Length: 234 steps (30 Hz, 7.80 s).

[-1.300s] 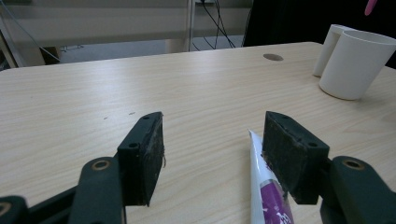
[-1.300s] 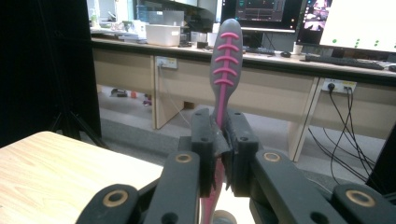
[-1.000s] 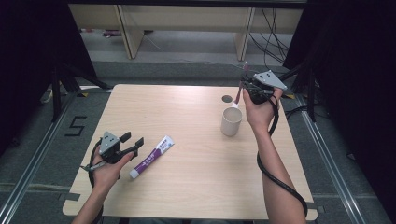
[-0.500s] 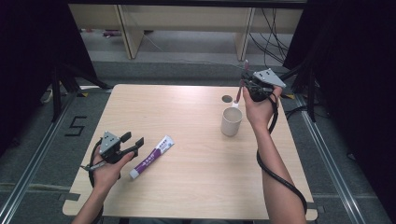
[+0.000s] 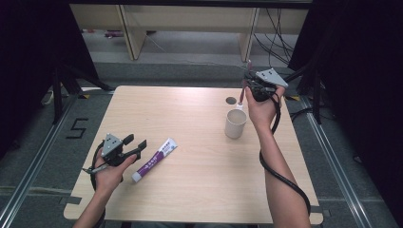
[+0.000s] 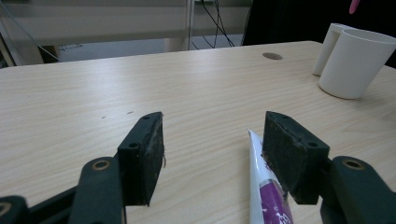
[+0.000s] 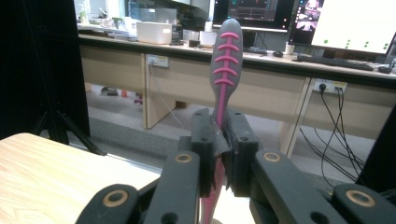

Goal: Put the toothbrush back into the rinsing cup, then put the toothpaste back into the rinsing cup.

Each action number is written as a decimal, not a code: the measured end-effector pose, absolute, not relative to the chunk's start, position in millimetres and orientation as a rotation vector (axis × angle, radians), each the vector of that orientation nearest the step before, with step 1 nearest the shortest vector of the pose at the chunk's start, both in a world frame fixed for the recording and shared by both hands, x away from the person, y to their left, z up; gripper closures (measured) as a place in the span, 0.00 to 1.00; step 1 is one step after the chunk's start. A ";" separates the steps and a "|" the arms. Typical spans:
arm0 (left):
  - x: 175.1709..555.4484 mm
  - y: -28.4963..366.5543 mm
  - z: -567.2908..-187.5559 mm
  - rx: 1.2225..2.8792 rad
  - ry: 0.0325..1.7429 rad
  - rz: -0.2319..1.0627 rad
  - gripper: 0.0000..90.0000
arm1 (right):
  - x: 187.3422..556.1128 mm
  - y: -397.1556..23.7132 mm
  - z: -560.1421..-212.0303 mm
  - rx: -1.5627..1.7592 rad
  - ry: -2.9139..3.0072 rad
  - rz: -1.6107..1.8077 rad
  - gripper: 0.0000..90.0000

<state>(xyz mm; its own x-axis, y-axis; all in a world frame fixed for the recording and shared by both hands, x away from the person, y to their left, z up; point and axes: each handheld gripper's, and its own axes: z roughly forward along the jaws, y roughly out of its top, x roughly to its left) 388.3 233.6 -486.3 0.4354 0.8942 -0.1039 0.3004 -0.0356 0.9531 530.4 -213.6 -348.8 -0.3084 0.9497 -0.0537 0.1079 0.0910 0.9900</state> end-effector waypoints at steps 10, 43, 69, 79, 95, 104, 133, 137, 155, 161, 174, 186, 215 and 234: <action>388.5 233.5 -486.8 1.584 1.079 0.672 0.43 | 537.0 -213.2 -354.3 1.095 1.574 1.295 0.93; 389.3 233.9 -489.8 1.581 1.078 0.660 0.43 | 547.0 -214.4 -370.7 1.109 1.587 1.260 0.93; 388.5 233.3 -491.1 1.594 1.086 0.660 0.43 | 546.5 -212.4 -385.9 1.154 1.628 1.227 0.93; 388.4 233.5 -491.5 1.592 1.089 0.659 0.43 | 547.0 -211.8 -392.1 1.152 1.647 1.215 0.93; 389.4 233.2 -492.0 1.590 1.081 0.657 0.43 | 549.1 -212.3 -406.8 1.171 1.680 1.177 0.93; 388.9 232.5 -492.0 1.597 1.088 0.657 0.43 | 548.6 -211.0 -416.0 1.195 1.704 1.168 0.93; 389.2 232.7 -492.3 1.602 1.089 0.652 0.43 | 548.6 -211.1 -435.3 1.230 1.734 1.125 0.88; 389.4 232.7 -492.3 1.602 1.091 0.649 0.42 | 548.1 -213.1 -435.4 1.249 1.740 1.128 0.80; 392.0 229.8 -492.3 1.624 1.101 0.620 0.41 | 528.1 -218.5 -434.6 1.319 1.770 1.159 0.47; 394.6 226.9 -488.9 1.640 1.089 0.599 0.41 | 515.6 -222.5 -436.1 1.336 1.768 1.184 0.46; 407.2 211.7 -482.3 1.744 1.061 0.535 0.42 | 478.6 -242.2 -444.8 1.355 1.722 1.180 0.46; 412.2 204.7 -477.5 1.829 1.039 0.511 0.43 | 456.4 -258.8 -448.9 1.372 1.691 1.180 0.46; 438.1 172.8 -456.1 2.315 0.998 0.305 0.53 | 414.9 -256.7 -474.4 1.325 1.743 1.240 0.48; 469.8 144.9 -460.2 2.686 1.261 -0.032 0.64 | 414.0 -250.2 -472.3 1.335 1.769 1.258 0.47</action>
